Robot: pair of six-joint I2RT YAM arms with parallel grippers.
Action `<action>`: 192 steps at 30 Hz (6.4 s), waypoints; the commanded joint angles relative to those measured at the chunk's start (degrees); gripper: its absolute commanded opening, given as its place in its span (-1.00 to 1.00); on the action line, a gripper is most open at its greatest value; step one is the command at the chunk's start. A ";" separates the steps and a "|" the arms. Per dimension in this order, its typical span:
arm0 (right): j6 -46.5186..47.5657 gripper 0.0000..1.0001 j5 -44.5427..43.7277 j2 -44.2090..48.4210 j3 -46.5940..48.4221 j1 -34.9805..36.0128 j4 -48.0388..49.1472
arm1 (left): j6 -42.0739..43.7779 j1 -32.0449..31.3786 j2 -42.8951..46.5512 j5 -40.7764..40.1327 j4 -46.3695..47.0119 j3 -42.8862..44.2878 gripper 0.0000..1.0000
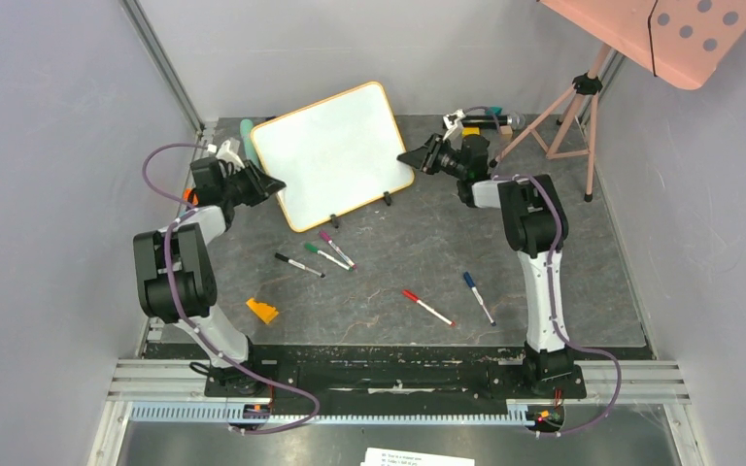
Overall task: Write a sentence on the whiteboard
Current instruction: Move the whiteboard to the center of the board, then pick up the whiteboard marker from the center of the board, then pass from the left arm to the right
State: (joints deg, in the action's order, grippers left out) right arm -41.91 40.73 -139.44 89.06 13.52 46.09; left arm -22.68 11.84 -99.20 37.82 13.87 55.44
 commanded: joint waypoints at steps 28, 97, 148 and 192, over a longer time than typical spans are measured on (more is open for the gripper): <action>10.09 -1.00 -2.21 41.24 -61.97 -4.19 16.16 | 4.17 -19.83 17.11 -5.81 -1.75 -14.29 -0.96; 18.67 0.96 -41.54 107.24 -53.90 -5.37 -81.13 | -23.45 -17.99 56.01 -42.47 -62.19 -13.98 0.99; 22.88 0.93 -41.42 99.62 -46.08 -5.34 -78.71 | -40.30 -14.24 4.78 -45.30 -44.14 -2.62 -0.23; 3.66 0.68 -34.23 78.23 -41.39 35.00 -26.86 | -61.12 -26.26 63.23 -27.15 -14.08 -18.18 -0.96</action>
State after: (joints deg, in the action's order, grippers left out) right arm -38.39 14.22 -59.44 44.12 44.62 13.13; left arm -82.32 -12.38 -34.26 14.28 -3.77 33.63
